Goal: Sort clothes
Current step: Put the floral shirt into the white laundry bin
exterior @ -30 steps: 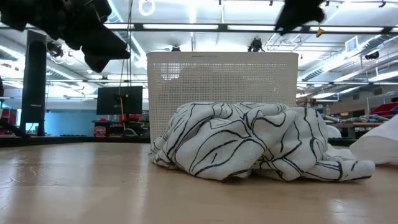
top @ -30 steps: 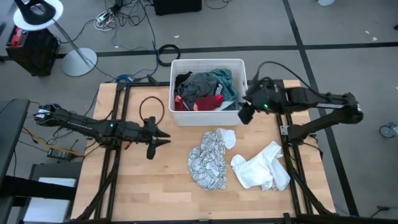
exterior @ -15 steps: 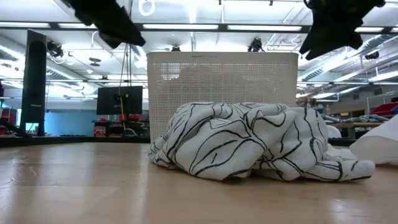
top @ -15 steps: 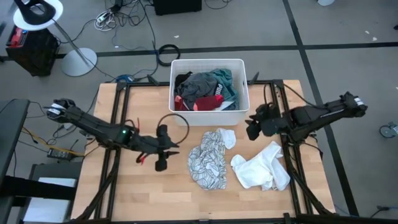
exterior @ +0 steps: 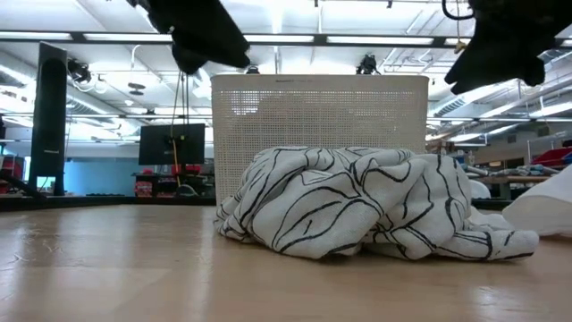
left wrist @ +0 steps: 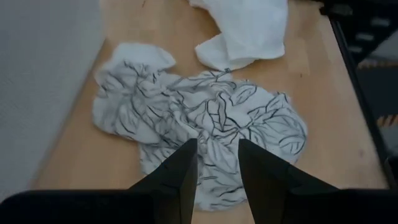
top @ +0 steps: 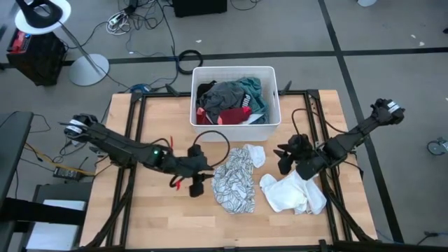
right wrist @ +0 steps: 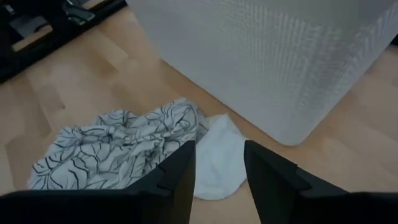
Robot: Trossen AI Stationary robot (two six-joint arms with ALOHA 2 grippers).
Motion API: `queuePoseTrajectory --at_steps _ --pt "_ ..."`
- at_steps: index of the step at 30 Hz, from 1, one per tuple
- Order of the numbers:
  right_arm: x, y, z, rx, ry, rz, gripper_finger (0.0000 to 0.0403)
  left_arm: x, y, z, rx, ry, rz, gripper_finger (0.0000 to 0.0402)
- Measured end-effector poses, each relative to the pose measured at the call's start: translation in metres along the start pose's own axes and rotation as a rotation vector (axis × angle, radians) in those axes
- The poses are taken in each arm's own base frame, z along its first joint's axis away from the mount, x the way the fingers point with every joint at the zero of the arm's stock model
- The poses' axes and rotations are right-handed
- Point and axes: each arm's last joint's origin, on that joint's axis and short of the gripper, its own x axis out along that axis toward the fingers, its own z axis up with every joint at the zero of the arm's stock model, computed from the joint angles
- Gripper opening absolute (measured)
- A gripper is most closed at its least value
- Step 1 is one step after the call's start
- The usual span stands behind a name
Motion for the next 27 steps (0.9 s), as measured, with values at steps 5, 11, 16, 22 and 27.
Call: queuePoseTrajectory --at_steps 5,11,16,22,27 --pt "-0.005 0.001 -0.004 -0.019 -0.054 0.003 0.0137 0.030 0.005 -0.004 -0.159 0.071 -0.005 0.0121" --pt "-0.010 0.000 -0.002 -0.030 -0.071 0.022 0.0137 0.066 0.010 -0.004 -0.242 0.159 -0.015 0.0121" --pt "-0.012 -0.002 0.000 -0.027 -0.076 0.030 0.0134 0.094 0.012 0.001 -0.260 0.211 -0.010 0.0121" --pt "-0.013 0.000 0.000 -0.014 -0.078 0.048 0.0133 0.127 0.015 -0.005 -0.245 0.338 0.007 0.0121" --pt "-0.018 0.005 -0.003 -0.009 -0.077 0.098 0.0131 0.142 0.018 -0.017 -0.197 0.395 0.056 0.0084"
